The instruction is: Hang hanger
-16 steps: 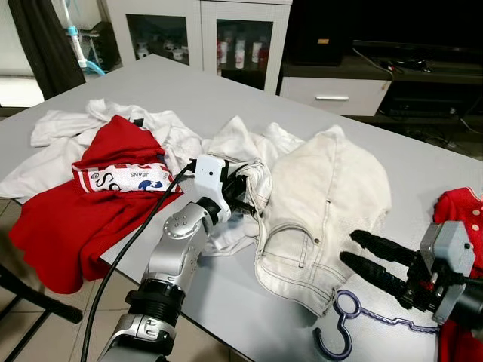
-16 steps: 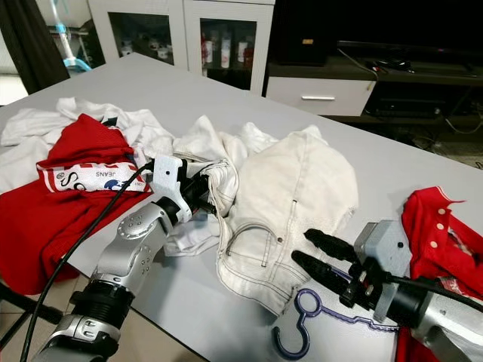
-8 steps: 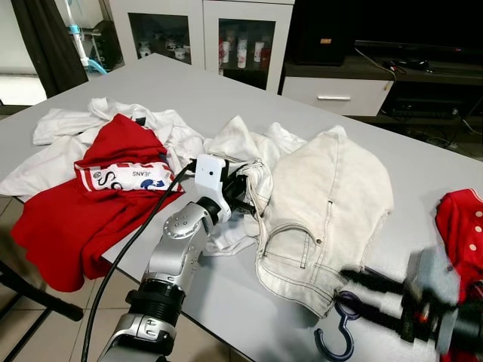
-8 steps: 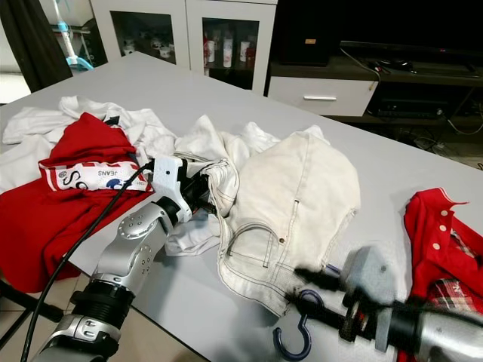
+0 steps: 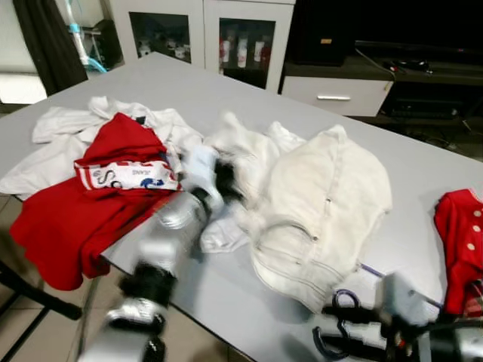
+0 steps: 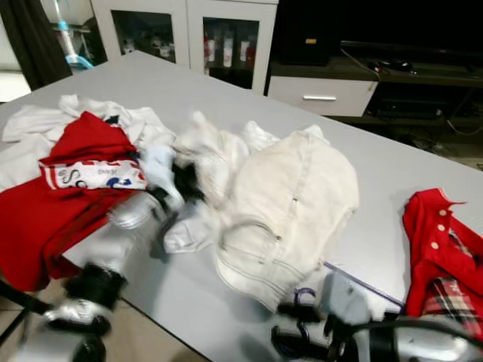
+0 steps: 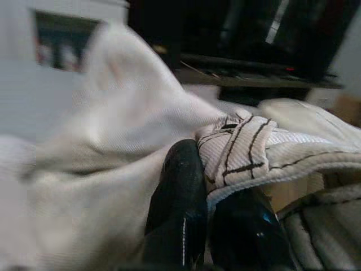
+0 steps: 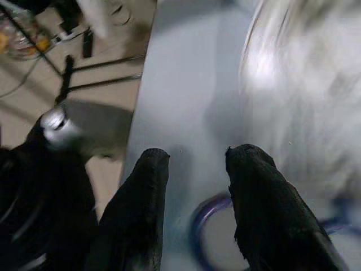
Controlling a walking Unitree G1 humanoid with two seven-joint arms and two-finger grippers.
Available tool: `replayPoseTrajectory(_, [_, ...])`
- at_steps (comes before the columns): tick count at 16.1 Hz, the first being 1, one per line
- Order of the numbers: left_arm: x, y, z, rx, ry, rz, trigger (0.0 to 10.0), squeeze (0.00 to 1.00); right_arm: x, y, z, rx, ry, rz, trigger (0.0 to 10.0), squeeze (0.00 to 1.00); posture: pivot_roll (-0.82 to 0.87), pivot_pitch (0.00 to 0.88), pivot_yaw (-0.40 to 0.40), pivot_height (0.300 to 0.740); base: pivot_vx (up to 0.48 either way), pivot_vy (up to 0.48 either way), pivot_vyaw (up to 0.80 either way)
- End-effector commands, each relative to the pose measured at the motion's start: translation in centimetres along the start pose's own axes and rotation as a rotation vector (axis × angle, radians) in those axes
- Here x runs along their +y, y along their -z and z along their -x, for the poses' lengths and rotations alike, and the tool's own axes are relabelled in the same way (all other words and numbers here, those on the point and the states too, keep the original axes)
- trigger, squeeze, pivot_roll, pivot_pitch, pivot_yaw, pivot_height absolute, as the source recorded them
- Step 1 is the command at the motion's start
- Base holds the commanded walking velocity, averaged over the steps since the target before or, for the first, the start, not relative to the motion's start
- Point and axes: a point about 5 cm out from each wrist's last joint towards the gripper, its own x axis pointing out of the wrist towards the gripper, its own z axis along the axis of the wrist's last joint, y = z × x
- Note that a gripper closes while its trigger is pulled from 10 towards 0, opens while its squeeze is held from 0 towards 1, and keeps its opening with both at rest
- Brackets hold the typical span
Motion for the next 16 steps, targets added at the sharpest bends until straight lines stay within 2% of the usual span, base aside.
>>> replayPoseTrajectory(1, [0.4,-0.7,-0.2,-0.026,-0.017,-0.008,10.0,0.00,-0.3,0.5,-0.4,0.035,-0.018,-0.006,10.0,0.00,-0.11,0.000,-0.045,0.740,0.000,0.000,0.00])
replayPoseTrajectory(3, [1.1,-1.9,-0.3,-0.061,-0.036,-0.073,10.0,0.00,-1.1,1.4,-1.7,0.071,0.002,-0.016,10.0,0.00,-0.11,0.000,-0.045,0.740,0.000,0.000,0.00])
replayPoseTrajectory(4, [1.7,-3.3,-0.5,-0.102,-0.048,-0.145,10.0,0.00,-2.1,1.5,-2.4,0.065,0.055,-0.040,10.0,0.00,-0.09,0.000,-0.050,0.740,0.000,0.000,0.00])
replayPoseTrajectory(7, [3.0,-6.2,-0.7,-0.183,-0.075,-0.178,10.0,0.00,-3.6,2.1,-3.2,0.077,0.124,-0.057,10.0,0.00,-0.09,0.000,-0.052,0.740,0.000,0.000,0.00])
replayPoseTrajectory(11, [3.3,-8.8,-0.9,-0.273,-0.076,-0.215,10.0,0.00,-4.5,2.5,-4.2,0.099,0.165,-0.059,10.0,0.00,-0.08,0.000,-0.052,0.740,0.000,0.000,0.00])
replayPoseTrajectory(13, [3.3,-11.3,-1.3,-0.355,-0.069,-0.237,10.0,0.00,-5.5,2.8,-4.7,0.114,0.239,-0.063,10.0,0.00,-0.08,0.000,-0.053,0.740,0.000,0.000,0.00])
replayPoseTrajectory(15, [3.4,-13.7,-1.4,-0.427,-0.074,-0.255,10.0,0.00,-7.1,3.2,-4.8,0.130,0.365,-0.070,10.0,0.00,-0.08,0.000,-0.051,0.740,0.000,0.000,0.00])
replayPoseTrajectory(16, [3.4,-14.2,-1.4,-0.443,-0.075,-0.258,10.0,0.00,-7.4,3.3,-4.8,0.132,0.387,-0.071,10.0,0.00,-0.08,0.000,-0.049,0.740,0.000,0.000,0.00])
